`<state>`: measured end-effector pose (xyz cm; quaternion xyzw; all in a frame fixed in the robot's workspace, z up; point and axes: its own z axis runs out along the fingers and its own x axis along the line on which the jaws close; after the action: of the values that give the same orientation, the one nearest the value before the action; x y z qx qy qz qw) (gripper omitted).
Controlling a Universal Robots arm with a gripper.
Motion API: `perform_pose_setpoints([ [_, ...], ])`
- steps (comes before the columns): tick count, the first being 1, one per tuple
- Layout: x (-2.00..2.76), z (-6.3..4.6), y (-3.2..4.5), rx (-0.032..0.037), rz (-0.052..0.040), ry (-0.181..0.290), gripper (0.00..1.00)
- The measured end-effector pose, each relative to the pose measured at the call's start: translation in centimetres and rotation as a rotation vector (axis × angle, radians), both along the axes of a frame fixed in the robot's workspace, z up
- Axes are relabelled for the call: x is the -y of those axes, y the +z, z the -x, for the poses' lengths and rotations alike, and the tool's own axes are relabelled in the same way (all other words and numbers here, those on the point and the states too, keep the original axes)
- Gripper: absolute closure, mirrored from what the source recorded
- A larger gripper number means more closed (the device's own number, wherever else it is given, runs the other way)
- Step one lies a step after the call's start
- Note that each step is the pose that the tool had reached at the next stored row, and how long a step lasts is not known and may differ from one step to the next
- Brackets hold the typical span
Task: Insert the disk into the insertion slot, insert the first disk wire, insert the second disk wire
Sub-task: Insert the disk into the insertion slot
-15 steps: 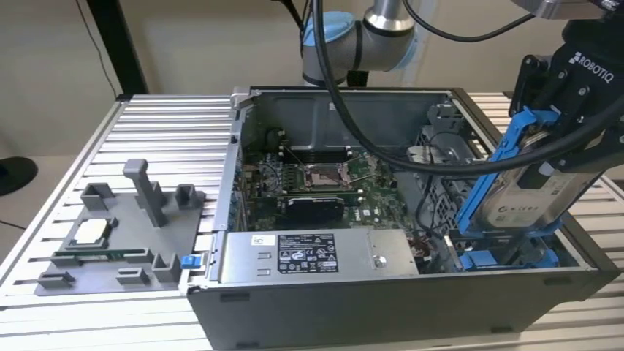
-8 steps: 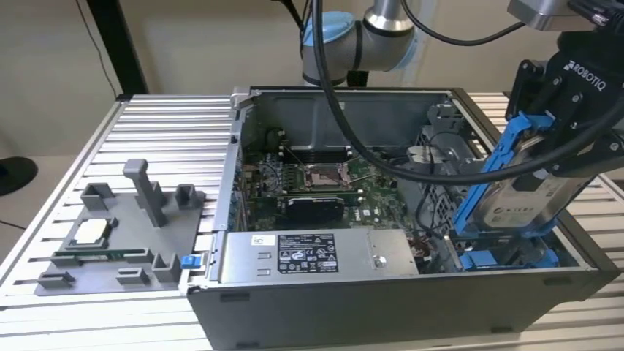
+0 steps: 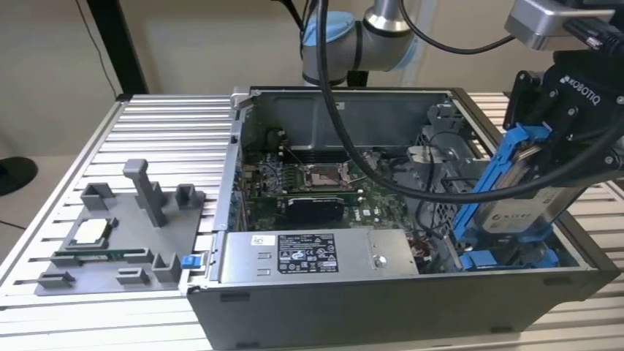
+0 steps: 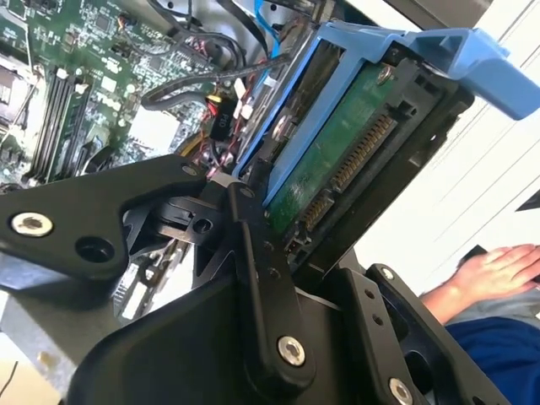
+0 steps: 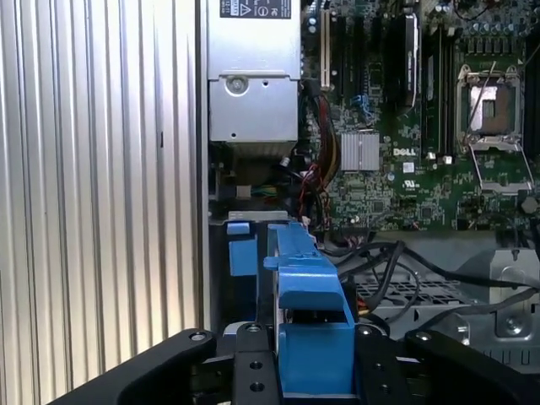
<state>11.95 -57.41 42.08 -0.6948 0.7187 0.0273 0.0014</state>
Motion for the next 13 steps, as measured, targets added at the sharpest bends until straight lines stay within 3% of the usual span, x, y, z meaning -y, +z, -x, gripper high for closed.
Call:
perform_pose_setpoints([
  [13, 0.14, -0.1, -1.9, 0.0012, -0.0029, 0.02, 1.0],
])
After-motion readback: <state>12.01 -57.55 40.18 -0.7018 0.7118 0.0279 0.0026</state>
